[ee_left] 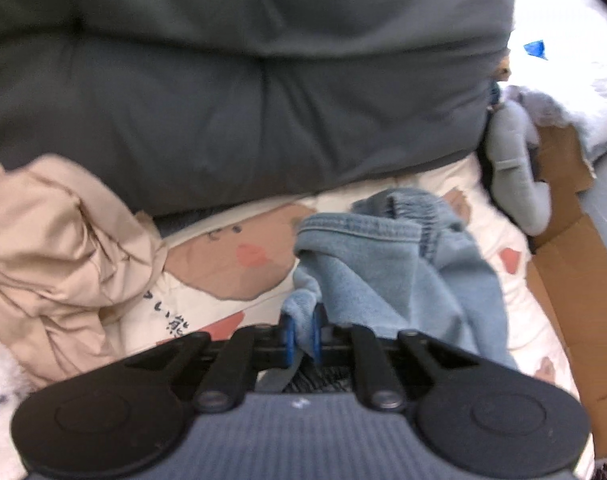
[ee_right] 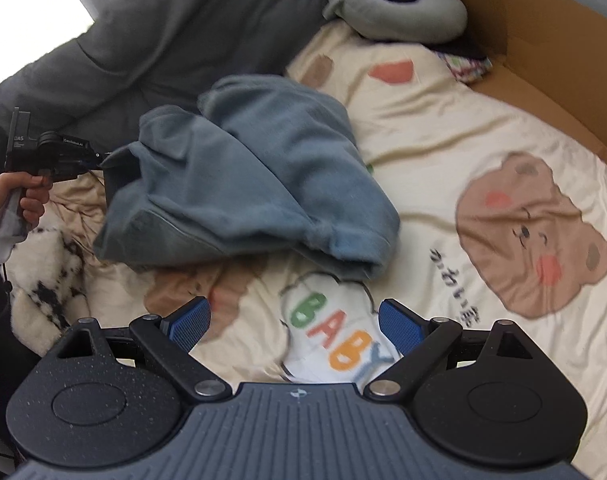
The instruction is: Fold clothes
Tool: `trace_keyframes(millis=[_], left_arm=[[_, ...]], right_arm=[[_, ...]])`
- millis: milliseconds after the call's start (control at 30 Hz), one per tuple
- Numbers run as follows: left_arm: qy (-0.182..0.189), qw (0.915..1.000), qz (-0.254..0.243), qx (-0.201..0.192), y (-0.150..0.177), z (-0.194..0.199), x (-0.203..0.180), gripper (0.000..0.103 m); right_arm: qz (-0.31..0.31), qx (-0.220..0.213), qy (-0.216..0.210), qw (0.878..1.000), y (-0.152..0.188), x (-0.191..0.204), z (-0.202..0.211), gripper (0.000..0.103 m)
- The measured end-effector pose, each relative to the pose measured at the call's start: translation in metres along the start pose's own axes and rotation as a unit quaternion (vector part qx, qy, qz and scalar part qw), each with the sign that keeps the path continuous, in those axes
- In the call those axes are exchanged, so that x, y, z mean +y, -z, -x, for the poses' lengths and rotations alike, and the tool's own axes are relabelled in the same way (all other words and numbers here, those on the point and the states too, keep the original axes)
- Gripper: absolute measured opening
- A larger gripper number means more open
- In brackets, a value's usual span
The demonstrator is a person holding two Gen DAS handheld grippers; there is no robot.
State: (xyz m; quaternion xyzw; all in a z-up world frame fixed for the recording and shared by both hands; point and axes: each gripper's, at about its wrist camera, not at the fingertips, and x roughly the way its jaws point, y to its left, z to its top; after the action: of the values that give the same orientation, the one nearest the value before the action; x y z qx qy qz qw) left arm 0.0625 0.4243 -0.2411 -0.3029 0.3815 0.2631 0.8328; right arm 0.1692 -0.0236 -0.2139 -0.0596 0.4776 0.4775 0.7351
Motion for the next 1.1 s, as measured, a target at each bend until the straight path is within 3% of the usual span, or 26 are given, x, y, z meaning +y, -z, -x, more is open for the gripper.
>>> trace_keyframes(millis=[367,567,833,933,1100], left_arm=[[-0.006,0.998,-0.022,-0.059,-0.039,0.07,-0.027,0.007],[0.006,0.9982,-0.047,-0.036,-0.031,0.093,-0.065,0.007],[0.059,0.9961,-0.062,-0.02,-0.015,0.129,-0.121,0.007],[0.083,0.9953,-0.051,-0.003,0.0,0.129,-0.139,0.008],[0.118,0.9908,-0.033,0.057,0.038,0.105,-0.17,0.007]], right_arm=[[0.023,-0.017,-0.018,0.999,-0.006,0.018,0.014,0.094],[0.028,-0.02,-0.037,0.999,-0.005,0.026,0.017,0.094],[0.033,-0.037,-0.062,0.997,-0.003,0.038,0.026,0.094],[0.029,-0.047,-0.068,0.996,-0.004,0.038,0.032,0.094],[0.013,-0.064,-0.079,0.995,-0.005,0.033,0.039,0.094]])
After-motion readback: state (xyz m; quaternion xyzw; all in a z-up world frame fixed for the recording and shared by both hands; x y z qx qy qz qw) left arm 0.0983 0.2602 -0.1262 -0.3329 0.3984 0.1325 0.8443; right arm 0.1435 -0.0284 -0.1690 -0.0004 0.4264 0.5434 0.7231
